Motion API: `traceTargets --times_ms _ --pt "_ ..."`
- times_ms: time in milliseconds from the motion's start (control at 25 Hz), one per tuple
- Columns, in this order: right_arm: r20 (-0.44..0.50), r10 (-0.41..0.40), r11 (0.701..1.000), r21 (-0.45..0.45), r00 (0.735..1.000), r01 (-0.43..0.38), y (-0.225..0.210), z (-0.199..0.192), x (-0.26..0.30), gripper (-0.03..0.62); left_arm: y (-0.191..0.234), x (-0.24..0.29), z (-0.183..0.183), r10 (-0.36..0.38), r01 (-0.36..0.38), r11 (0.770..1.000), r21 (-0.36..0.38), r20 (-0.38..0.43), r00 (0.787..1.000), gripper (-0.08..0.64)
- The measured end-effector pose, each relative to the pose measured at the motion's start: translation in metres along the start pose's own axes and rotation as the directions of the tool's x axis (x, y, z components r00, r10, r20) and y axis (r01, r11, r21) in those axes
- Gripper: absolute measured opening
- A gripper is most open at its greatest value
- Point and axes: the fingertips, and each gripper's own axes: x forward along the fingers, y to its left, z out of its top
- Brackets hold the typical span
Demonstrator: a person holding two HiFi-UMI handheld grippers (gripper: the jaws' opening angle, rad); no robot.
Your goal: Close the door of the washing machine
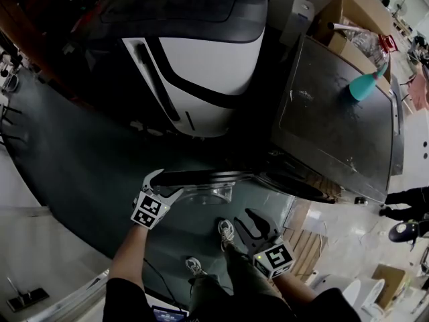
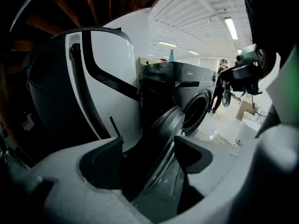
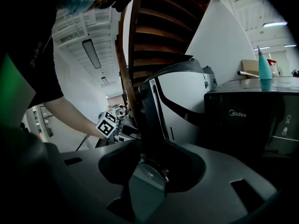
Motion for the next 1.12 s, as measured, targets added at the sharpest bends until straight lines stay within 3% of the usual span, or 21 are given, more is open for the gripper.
traceTargets --times_ms 280,680,1120 --pt "-0.008 -0.021 1.0 0.016 1.0 0.021 -0.011 -0.007 -0.006 0.137 -0.004 0.018 -0.021 -0.099 0.104 0.994 0.039 -0.117 0.988 0.35" --pt "-0.007 -0.06 0.996 0.068 0.998 0.06 0.009 -0.022 -0.029 0.137 -0.017 0.008 -0.027 -0.12 0.119 0.993 -0.017 -0.123 0.985 0.322" --pt "0.047 -0.156 0.983 0.103 0.987 0.15 0.053 -0.052 -0.072 0.137 -0.084 -0.025 -0.051 -0.18 0.177 0.983 -0.037 -0.118 0.976 0.287"
